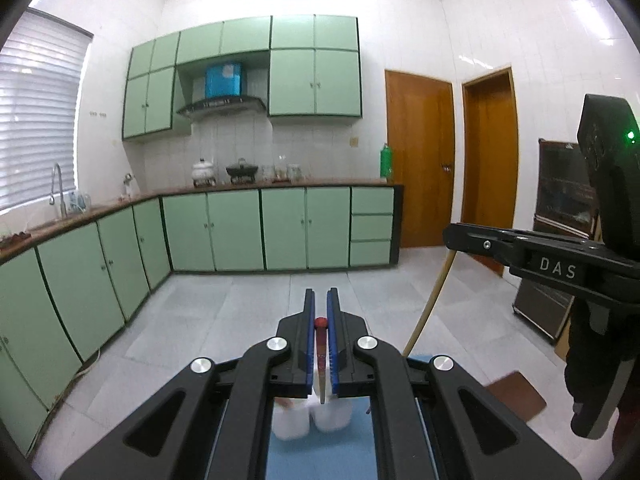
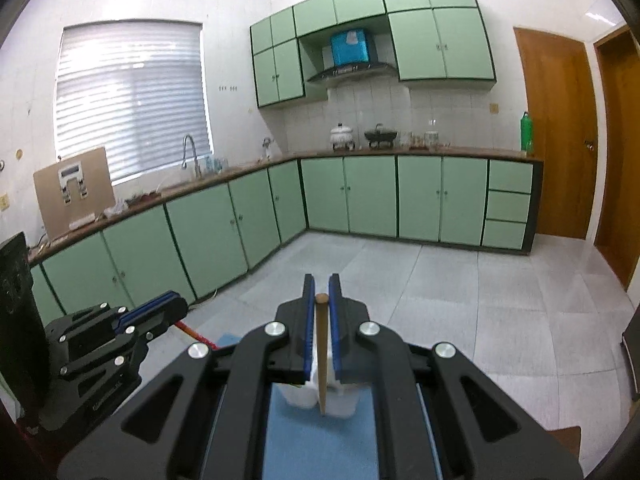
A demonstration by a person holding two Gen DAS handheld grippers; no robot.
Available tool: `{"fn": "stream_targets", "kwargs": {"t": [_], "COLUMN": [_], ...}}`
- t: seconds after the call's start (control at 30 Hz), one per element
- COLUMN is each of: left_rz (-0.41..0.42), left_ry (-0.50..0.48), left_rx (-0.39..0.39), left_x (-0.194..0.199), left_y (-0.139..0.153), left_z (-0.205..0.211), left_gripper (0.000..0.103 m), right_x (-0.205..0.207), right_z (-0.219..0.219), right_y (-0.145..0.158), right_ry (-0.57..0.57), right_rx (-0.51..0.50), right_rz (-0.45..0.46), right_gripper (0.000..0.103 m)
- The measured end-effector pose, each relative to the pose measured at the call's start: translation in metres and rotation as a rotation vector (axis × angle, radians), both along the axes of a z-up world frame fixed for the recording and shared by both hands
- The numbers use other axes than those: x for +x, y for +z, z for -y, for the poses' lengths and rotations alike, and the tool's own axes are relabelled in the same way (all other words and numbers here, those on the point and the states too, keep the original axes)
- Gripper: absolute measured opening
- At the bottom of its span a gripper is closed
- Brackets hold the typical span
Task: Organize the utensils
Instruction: 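Lift both chopsticks over the white holder and open both tools to drop them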
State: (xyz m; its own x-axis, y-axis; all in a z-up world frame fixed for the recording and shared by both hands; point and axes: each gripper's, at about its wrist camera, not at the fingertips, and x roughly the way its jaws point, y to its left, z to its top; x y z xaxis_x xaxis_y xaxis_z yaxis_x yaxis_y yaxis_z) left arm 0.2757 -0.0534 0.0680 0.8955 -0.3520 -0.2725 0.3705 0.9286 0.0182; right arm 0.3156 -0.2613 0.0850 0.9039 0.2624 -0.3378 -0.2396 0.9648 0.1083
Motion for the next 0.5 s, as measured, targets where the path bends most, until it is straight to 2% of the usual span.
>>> {"fn": "stream_targets", "kwargs": {"t": [0.1, 0.23, 0.5], "left_rz": [0.014, -0.008, -0.073], "left_ry": [0.015, 0.03, 0.063], "left_rx": [-0.001, 0.0, 0.021], "left_x": [0.015, 0.039, 0.084], "left_y": [0.007, 0.001, -0.033], "left_z": [0.0, 0.001, 0.002], "left_gripper": [0.006, 0.006, 0.006], "right_x": [0.018, 0.048, 0.094], "right_z": [0.001, 0.0, -0.01], "right_y": [0.008, 0.005, -0.04], "right_ry": [-0.017, -0.043, -0.057], "right_rx": [0.002, -0.012, -0.03], "right_rz": [0.022, 0.028, -0.017], "right_gripper": [0.006, 0.006, 0.006]}}
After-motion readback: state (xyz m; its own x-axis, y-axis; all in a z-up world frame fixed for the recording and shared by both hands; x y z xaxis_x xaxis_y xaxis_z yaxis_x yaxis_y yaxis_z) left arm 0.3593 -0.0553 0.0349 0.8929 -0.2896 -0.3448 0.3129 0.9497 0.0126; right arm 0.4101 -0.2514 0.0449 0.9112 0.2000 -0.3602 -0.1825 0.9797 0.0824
